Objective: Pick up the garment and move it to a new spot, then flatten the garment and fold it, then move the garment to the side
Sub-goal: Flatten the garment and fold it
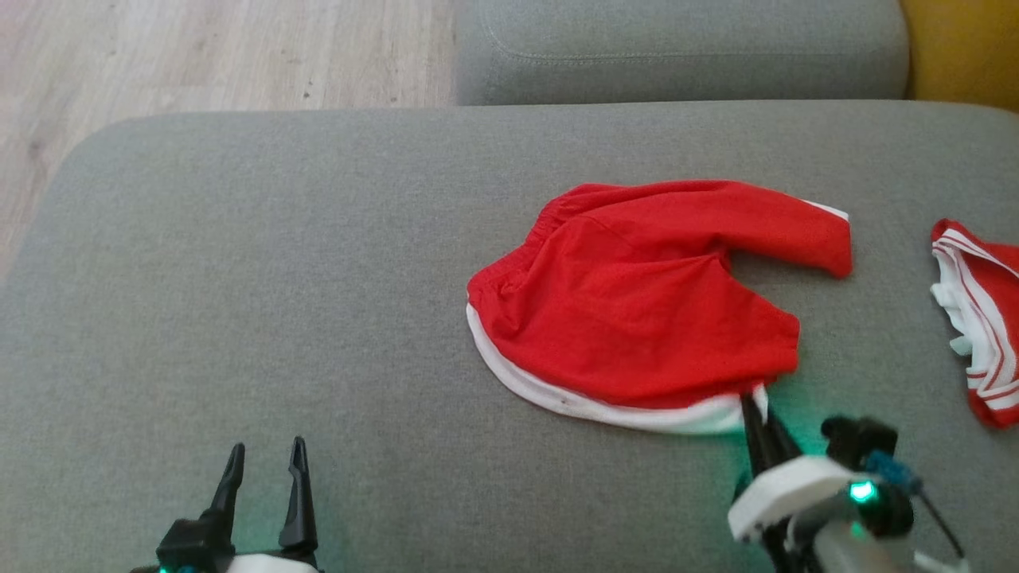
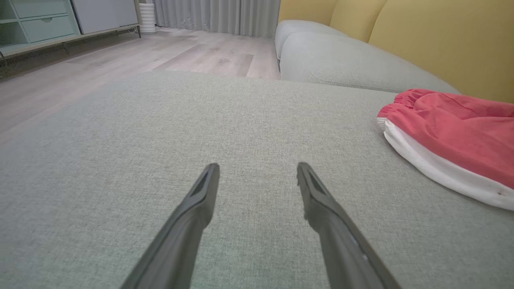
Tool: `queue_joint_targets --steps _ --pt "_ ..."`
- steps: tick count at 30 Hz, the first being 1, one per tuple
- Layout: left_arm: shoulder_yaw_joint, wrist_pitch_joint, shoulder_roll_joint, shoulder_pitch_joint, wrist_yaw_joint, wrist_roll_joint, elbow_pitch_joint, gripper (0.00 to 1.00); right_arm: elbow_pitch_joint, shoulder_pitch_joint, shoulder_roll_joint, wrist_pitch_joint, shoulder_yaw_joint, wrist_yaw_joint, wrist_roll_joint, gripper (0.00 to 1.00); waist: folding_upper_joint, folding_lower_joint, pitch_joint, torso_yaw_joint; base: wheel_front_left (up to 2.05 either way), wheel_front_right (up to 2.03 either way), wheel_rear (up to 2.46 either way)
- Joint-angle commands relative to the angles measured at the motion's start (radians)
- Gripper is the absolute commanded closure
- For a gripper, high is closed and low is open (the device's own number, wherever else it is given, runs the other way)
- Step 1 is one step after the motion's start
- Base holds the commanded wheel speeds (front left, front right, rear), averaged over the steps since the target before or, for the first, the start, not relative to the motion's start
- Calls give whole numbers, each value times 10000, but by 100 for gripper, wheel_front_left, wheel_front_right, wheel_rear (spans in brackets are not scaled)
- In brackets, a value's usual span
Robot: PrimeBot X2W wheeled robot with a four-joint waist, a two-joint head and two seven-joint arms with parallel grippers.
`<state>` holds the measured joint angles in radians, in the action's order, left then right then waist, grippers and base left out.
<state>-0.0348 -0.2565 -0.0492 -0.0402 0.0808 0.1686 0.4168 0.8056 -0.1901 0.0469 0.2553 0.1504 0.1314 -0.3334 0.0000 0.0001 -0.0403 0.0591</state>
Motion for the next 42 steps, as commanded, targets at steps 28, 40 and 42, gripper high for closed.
queue_joint_targets --steps 28,40,42 --pt "-669 -53 -11 -200 -246 649 -211 0 -2389 -5844 411 65 2234 -7 295 100 0 -1 783 2254 0 0 0" --pt "-610 -53 -11 57 -184 679 -338 0 -2955 -1150 1600 65 1062 -7 -179 100 0 -1 295 512 0 0 0" --pt "-595 -53 -11 214 -172 699 -355 0 -2734 -705 1619 65 575 -7 -43 28 0 -1 188 219 0 0 0"
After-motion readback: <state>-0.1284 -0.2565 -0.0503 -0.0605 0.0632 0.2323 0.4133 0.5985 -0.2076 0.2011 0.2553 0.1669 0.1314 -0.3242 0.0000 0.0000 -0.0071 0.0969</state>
